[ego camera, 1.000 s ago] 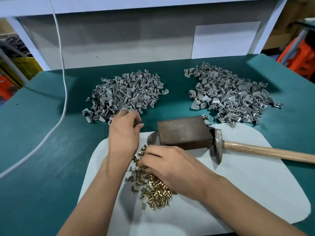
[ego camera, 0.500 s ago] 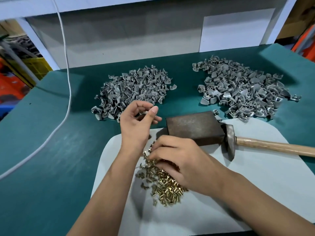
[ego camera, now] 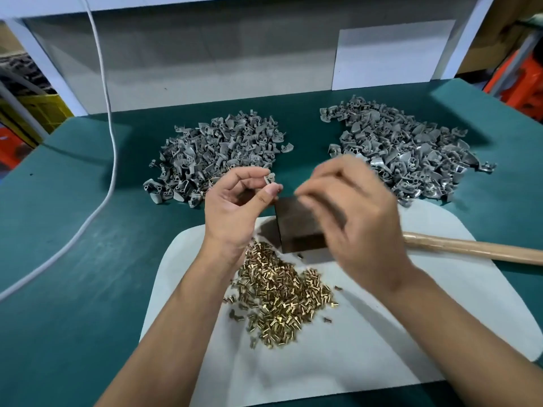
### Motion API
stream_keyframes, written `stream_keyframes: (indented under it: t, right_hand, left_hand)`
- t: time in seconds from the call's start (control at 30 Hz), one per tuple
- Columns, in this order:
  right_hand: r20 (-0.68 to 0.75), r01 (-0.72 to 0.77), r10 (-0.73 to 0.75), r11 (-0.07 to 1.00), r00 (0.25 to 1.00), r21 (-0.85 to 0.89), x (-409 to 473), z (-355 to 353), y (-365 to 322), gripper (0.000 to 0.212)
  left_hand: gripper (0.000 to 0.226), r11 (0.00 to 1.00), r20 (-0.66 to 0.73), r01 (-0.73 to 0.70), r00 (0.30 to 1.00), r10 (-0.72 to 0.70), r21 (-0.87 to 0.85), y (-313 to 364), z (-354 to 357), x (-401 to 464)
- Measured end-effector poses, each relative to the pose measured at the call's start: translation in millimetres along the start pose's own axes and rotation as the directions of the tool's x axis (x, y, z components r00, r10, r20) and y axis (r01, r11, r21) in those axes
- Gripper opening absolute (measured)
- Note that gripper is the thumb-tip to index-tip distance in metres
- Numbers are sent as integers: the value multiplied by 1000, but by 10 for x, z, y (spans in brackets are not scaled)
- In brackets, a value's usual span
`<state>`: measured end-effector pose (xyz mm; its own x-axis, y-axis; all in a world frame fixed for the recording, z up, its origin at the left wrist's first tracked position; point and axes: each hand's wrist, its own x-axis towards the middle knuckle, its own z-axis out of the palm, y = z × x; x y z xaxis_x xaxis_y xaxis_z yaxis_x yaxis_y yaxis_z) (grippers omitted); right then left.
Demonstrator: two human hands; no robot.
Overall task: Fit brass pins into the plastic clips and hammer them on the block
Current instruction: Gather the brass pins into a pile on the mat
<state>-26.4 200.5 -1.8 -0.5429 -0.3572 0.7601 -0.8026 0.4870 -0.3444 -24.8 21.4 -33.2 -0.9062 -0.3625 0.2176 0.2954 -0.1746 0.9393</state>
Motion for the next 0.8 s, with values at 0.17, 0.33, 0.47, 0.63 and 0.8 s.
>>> stream_keyframes:
  t: [0.17,0.33,0.47,0.63,0.8]
  right_hand:
    - [210,-363,353,932,912,13,102,-216,584,9]
    - [213,-372,346,922,914,102,66,-193,660,11]
    - [207,-355,325,926,923,130,51,-183,632,9]
    - [79,-253,250,967,965,34,52,-173,520,7]
    - [30,-292,295,917,955,270,31,-106,378,9]
  left_hand:
    - [26,994,60,21,998,-28,107,-45,10,-19]
    - [26,990,94,11,995,-25,144,-46,-20,-17]
    - [26,986,113,-23,994,4,164,-47,-26,-22]
    - [22,975,130,-85,990,58,206,-44,-41,-14]
    - [25,984,148,-141,981,124,112,-19,39,-53]
